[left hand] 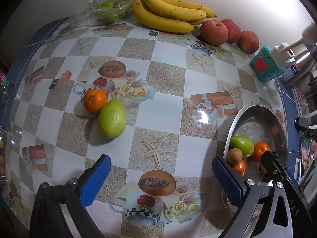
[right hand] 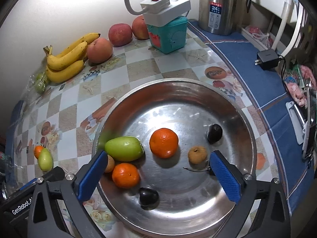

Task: Organize fruits
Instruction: 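Withdraw both open tools from the bowl toward the orange and green pear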

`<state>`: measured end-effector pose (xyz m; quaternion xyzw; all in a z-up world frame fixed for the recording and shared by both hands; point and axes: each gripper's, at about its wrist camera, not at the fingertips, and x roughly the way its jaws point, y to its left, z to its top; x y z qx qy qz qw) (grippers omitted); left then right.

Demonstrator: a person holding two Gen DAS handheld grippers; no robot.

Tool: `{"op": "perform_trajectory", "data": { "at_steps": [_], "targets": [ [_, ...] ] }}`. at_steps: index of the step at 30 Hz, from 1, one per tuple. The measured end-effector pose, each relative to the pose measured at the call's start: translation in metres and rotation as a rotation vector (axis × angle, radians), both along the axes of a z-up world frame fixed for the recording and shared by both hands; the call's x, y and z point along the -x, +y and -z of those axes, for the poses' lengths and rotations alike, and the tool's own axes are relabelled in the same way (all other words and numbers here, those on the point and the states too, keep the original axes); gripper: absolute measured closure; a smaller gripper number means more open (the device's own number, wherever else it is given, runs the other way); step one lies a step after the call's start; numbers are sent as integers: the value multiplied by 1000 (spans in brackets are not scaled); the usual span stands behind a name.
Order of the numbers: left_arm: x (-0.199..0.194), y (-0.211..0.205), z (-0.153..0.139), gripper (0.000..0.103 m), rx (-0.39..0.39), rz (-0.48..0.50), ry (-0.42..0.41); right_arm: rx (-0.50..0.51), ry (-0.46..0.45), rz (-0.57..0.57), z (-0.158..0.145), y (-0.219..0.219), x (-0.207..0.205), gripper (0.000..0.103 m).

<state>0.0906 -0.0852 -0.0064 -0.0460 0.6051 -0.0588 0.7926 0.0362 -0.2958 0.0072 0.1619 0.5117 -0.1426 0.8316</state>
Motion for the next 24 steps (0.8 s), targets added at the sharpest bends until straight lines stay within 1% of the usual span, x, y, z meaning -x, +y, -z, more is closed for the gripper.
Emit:
{"op": "perform_trajectory", "data": {
  "at_steps": [5, 9, 16, 21, 24],
  "targets": [
    [-1, 6, -2, 0, 28, -5, 9, 2, -9, -8, -2, 3, -1, 1],
    [-7, 22, -7, 0, 38, -39, -3, 12, -18, -22, -5, 8, -2, 1],
    [-17, 65, -17, 0, 8, -131, -41, 12, -31, -80, -8, 27, -6, 1],
    [-21, 96, -20, 0, -6, -173, -58, 20, -36, -154, -10, 52, -8, 1],
    [-23, 115, -23, 0, -29, -204, -70, 25, -51, -207, -12, 69, -9, 1]
  ]
}}
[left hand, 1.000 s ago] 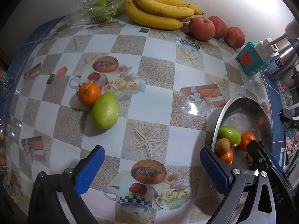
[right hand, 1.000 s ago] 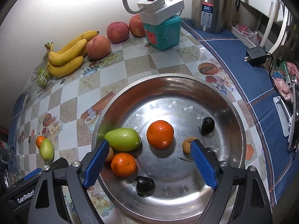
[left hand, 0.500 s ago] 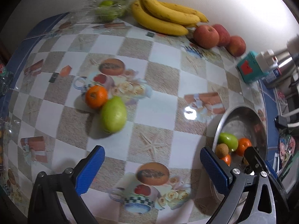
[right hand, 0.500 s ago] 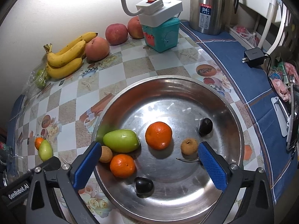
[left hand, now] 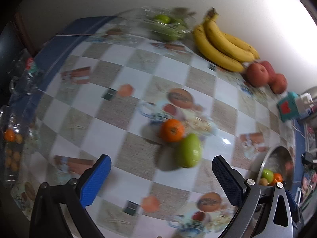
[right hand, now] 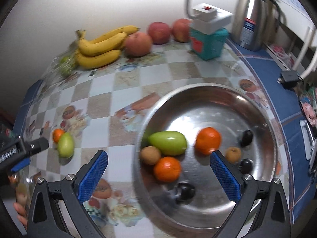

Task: Organize fruits
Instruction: 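Withdraw both open tools from the bowl toward the orange and green pear, then close the left tool on the orange while the right tool grasps the green pear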

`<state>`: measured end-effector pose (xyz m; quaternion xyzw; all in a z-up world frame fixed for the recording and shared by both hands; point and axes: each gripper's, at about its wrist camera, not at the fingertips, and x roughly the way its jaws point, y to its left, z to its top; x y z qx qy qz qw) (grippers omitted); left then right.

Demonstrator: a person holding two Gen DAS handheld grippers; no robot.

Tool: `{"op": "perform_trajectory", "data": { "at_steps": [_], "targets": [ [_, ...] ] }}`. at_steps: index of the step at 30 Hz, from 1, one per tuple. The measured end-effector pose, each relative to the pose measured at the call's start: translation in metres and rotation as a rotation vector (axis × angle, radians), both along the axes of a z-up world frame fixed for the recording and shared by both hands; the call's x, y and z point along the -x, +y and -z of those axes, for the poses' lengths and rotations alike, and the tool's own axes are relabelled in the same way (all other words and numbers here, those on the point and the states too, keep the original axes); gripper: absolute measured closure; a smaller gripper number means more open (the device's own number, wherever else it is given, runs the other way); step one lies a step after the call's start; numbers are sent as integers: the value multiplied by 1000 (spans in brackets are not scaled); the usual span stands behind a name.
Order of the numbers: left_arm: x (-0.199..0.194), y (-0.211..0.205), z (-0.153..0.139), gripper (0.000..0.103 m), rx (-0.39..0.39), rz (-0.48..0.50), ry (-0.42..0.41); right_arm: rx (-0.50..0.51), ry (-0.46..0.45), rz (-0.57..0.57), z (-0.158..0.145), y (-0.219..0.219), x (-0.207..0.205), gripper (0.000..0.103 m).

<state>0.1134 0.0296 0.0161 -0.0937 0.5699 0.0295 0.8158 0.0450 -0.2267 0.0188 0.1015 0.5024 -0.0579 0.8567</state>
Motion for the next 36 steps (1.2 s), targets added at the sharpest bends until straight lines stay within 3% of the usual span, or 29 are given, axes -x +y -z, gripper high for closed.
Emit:
{"op": "perform_trajectory", "data": {
  "at_steps": [9, 14, 24, 31, 36],
  "targets": [
    [1, 66, 2, 0, -32, -154, 0, -25, -20, -131, -1, 47, -6, 1],
    [1, 84, 0, 0, -96, -190, -7, -49, -21, -196, 0, 71, -10, 1],
    [-6, 75, 4, 0, -77, -119, -6, -88, -12, -240, 6, 96, -19, 1],
    [-15, 66, 7, 0, 20, -86, -19, -95, -1, -238, 12, 103, -28, 1],
    [-22, 55, 14, 6, 87, -35, -26, -94, -3, -254, 16, 111, -37, 1]
  ]
}}
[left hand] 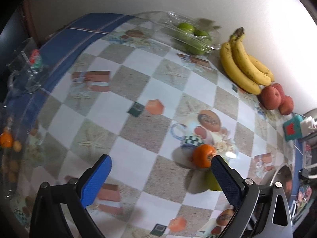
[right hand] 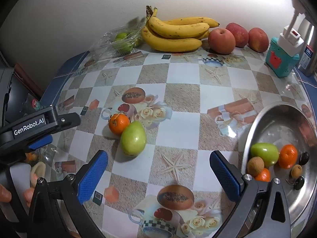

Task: Organize fruits
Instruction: 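Close the left tool on the orange while the right tool grasps the green pear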

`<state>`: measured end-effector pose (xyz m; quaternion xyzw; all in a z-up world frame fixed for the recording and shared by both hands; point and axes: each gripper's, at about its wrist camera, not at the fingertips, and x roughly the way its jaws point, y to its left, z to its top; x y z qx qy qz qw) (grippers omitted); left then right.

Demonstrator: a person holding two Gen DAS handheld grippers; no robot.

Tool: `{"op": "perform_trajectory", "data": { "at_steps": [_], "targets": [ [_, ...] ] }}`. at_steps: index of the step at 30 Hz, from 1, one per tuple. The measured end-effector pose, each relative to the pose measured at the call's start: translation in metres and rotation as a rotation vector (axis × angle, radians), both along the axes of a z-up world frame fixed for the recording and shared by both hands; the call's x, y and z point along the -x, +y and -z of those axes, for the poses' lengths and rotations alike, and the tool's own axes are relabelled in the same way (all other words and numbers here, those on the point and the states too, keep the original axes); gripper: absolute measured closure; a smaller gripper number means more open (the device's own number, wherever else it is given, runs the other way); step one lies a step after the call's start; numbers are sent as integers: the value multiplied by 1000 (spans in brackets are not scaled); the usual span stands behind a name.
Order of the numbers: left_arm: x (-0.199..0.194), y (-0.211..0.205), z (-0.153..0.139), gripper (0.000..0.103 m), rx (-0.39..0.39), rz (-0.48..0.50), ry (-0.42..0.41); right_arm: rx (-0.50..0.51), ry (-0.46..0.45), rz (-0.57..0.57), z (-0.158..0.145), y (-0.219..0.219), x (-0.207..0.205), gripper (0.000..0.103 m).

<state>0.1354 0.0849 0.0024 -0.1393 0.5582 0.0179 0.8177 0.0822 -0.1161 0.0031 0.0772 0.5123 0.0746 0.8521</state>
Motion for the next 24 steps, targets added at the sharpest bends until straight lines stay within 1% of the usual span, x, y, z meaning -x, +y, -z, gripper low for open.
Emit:
{"op": "perform_trajectory", "data": {
  "at_steps": [2, 4, 5, 7, 8, 10, 11, 12, 16, 17, 18, 19, 21, 23, 24],
  "targets": [
    [-4, -7, 3, 15, 27, 27, -2, 5, 7, -13, 4, 6, -4, 3],
    [-7, -14, 7, 18, 47, 56, 1, 10, 16, -30, 9, 13, -8, 8],
    [-8, -16, 8, 21, 52, 68, 0, 16, 18, -39, 11, 16, -11, 13],
    [-11, -22, 9, 26, 60, 91, -1, 24, 23, -51, 16, 21, -14, 15],
    [-12, -23, 10, 26, 59, 98, -3, 25, 27, -54, 18, 22, -16, 15],
    [-15, -26, 12, 27, 60, 118, -6, 31, 37, -55, 23, 25, -21, 20],
    [-17, -27, 13, 29, 65, 127, -7, 33, 42, -54, 25, 25, -23, 27],
    [-18, -29, 15, 30, 70, 136, -4, 35, 48, -54, 28, 26, -25, 31],
    [-25, -35, 24, 35, 80, 166, 11, 25, 64, -60, 35, 29, -31, 33],
    [-27, -36, 27, 41, 80, 172, 18, 20, 67, -62, 36, 30, -32, 34],
    [-28, -38, 30, 45, 81, 179, 25, 10, 68, -64, 36, 30, -33, 36],
    [-29, -39, 31, 48, 86, 185, 28, 0, 69, -65, 37, 30, -33, 38],
    [-30, -42, 33, 51, 99, 200, 28, -7, 69, -68, 37, 32, -35, 40],
    [-31, -45, 33, 59, 105, 216, 23, -8, 74, -71, 38, 34, -36, 41],
    [-32, -46, 32, 61, 110, 223, 20, -25, 78, -68, 39, 33, -37, 43]
  ]
}}
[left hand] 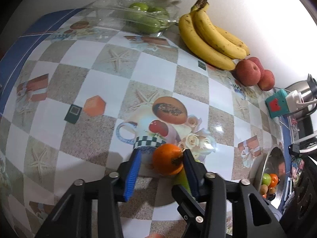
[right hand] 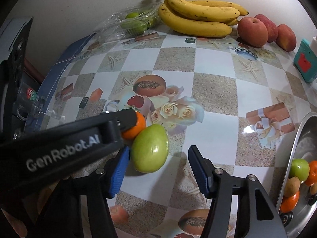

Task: Organize fruits
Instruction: 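Close the left tool on the orange while the right tool grasps the green pear, then lift the orange and green pear off the table with both tools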

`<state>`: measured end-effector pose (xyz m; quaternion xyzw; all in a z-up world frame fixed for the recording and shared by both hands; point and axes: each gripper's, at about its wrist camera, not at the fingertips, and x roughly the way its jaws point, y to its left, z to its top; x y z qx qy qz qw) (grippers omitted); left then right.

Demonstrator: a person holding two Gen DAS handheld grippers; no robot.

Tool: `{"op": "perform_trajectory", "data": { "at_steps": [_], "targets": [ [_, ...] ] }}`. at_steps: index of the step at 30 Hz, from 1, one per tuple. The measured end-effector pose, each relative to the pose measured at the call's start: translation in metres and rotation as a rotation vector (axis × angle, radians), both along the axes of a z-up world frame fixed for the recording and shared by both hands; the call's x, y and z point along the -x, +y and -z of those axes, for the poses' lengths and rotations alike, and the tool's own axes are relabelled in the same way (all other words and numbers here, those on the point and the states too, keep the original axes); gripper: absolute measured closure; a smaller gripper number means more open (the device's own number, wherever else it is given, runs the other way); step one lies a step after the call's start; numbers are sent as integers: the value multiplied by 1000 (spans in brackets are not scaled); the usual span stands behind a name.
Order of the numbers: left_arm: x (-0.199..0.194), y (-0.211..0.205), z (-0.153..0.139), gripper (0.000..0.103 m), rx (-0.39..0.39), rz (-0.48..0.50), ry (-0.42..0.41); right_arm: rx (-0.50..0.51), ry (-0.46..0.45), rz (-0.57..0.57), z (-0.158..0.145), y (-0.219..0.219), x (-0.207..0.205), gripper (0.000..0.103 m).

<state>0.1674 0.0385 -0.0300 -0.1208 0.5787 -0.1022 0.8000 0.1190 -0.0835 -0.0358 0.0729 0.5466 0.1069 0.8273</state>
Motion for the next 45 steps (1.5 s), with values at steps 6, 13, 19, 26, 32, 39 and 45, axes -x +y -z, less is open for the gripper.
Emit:
{"op": "perform_trajectory", "data": {
  "at_steps": [6, 13, 19, 26, 32, 39, 45],
  "targets": [
    [-2, -6, 0, 69, 16, 28, -8, -48, 5, -4, 0, -1, -1, 55],
    [-1, -8, -2, 70, 2, 30, -14, -83, 17, 9, -1, -4, 0, 60],
    [0, -7, -2, 71, 10, 18, -9, -103, 21, 46, -4, -17, 2, 61],
    [2, -8, -7, 74, 9, 22, -12, -125, 16, 91, -10, -35, 8, 61],
    [3, -10, -11, 84, -20, 20, -19, -134, 21, 134, -15, -53, 17, 61],
    [3, -8, -8, 83, -21, -3, -26, -159, 18, 174, -23, -70, 27, 61],
    [3, -6, -5, 60, -42, -18, -16, -171, 15, 192, -27, -77, 33, 61]
  ]
}}
